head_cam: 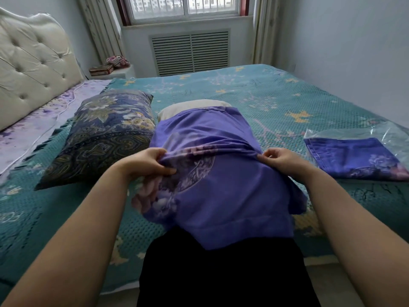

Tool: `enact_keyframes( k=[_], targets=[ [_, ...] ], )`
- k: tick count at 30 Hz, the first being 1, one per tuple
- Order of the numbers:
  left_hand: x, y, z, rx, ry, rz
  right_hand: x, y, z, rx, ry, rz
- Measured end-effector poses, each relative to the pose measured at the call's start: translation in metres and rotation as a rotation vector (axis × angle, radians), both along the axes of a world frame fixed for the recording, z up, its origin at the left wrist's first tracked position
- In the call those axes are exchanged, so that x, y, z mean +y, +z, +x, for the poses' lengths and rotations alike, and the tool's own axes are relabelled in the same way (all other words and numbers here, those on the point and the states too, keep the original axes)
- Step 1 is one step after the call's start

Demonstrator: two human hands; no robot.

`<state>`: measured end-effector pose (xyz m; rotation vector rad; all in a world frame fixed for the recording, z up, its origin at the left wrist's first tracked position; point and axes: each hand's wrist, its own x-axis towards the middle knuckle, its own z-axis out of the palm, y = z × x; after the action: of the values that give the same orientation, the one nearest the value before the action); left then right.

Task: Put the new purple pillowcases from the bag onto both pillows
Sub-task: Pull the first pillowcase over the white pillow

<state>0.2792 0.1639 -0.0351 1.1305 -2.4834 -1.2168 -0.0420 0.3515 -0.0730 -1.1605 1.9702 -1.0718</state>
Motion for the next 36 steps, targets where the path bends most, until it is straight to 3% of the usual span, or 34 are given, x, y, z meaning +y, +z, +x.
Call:
enact_keyframes(
  k=[3, 6, 8, 11, 14, 17, 20, 22, 25, 27, 29, 30, 33, 34, 36],
  targets=[
    [0.001, -0.014, 0.009, -0.374, 0.174, -0.382, 0.012, 0.002, 0.003, -0.21, 0.162, 0.103],
    [0.011, -0.022, 0.015, -0.564, 0.338, -0.495, 0.013, 0.005, 0.003, -0.047, 0.196, 0.157],
    [0.016, -0.026, 0.012, -0.411, 0.403, -0.395, 0.013, 0.007, 0.005, 0.153, 0.204, 0.274],
    [0.019, -0.036, 0.002, 0.067, 0.546, -0.102, 0.011, 0.005, 0.014, 0.383, 0.154, 0.423],
    [0.017, -0.042, -0.008, 0.449, 0.649, 0.365, 0.007, -0.012, 0.025, 0.584, 0.117, 0.465],
    [0.018, -0.038, -0.01, 0.609, 0.57, 0.766, 0.011, -0.022, 0.025, 0.63, 0.044, 0.499],
    [0.021, -0.035, -0.017, 0.617, 0.451, 0.867, 0.017, -0.023, 0.015, 0.491, -0.175, 0.434],
    [0.02, -0.041, -0.018, 0.556, 0.444, 0.731, 0.017, -0.025, 0.015, 0.334, -0.339, 0.206],
    [0.009, -0.056, -0.012, 0.438, 0.507, 0.325, 0.008, -0.034, 0.03, -0.426, -0.446, -0.214],
    [0.002, -0.06, -0.009, 0.478, 0.54, 0.193, -0.001, -0.039, 0.034, -0.759, -0.348, -0.251],
    [-0.001, -0.059, -0.007, 0.514, 0.526, 0.177, -0.006, -0.043, 0.032, -0.915, -0.219, -0.164],
    [-0.001, -0.058, -0.007, 0.515, 0.5, 0.2, -0.008, -0.044, 0.029, -0.801, -0.175, -0.107],
    [0.003, -0.057, -0.006, 0.435, 0.436, 0.206, -0.006, -0.031, 0.017, 0.017, -0.098, 0.006],
    [0.003, -0.056, -0.006, 0.416, 0.444, 0.159, -0.006, -0.024, 0.018, 0.183, -0.104, -0.044],
    [0.004, -0.051, -0.009, 0.396, 0.485, 0.025, -0.003, -0.009, 0.023, 0.238, -0.004, -0.192]
  ],
)
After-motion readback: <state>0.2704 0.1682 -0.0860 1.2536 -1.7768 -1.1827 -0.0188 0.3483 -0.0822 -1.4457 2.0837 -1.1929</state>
